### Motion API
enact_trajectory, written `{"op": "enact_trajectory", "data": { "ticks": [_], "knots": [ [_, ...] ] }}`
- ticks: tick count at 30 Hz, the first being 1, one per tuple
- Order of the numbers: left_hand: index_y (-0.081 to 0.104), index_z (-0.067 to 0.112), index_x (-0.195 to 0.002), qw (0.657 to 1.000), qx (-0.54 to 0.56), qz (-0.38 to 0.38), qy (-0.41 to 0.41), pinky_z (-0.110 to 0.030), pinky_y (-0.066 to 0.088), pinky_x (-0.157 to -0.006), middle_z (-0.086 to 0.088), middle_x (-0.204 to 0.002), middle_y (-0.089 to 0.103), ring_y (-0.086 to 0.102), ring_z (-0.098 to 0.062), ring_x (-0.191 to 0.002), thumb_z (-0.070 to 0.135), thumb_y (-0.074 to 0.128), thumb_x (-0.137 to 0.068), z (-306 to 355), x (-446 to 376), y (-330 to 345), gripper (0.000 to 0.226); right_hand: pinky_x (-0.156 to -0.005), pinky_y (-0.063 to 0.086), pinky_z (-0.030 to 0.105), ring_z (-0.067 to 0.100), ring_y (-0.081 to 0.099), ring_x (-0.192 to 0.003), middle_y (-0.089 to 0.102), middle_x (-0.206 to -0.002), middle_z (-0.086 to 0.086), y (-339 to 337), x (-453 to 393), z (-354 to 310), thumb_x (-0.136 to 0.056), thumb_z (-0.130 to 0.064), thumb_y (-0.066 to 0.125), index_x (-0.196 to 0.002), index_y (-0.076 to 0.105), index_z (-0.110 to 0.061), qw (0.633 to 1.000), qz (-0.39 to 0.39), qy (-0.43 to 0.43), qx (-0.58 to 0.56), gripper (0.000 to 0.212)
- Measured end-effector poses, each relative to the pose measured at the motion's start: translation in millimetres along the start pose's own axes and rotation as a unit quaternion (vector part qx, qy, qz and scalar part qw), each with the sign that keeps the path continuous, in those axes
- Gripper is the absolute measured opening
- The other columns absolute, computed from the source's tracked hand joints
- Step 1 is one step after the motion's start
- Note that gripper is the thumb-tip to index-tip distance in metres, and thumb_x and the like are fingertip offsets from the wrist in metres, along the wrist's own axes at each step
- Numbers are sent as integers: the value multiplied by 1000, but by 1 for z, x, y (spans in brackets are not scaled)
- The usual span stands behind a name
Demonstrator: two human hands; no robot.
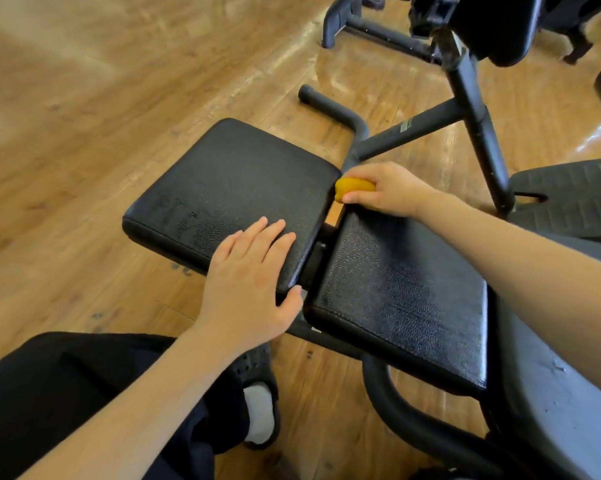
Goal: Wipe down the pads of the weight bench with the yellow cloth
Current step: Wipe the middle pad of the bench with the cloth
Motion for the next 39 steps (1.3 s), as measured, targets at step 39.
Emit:
{"op": "enact_trajectory", "data": {
  "ticks": [39],
  "knots": [
    [51, 13, -127, 1000, -15, 7, 1, -37, 24, -105, -5, -137, 49, 40, -24, -130, 48, 41, -77, -1, 2, 1, 62, -86, 42, 25, 8, 54, -91, 59, -94, -10, 13, 28, -28, -79, -27, 68, -105, 66, -15, 996, 21, -41, -72, 28]
  ]
}}
Point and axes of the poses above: each hand's wrist, its own x-axis away from the middle knuckle, its own y-axis out of the palm, z = x × y, the point moved 4 cm from there along -x, towards the middle knuckle
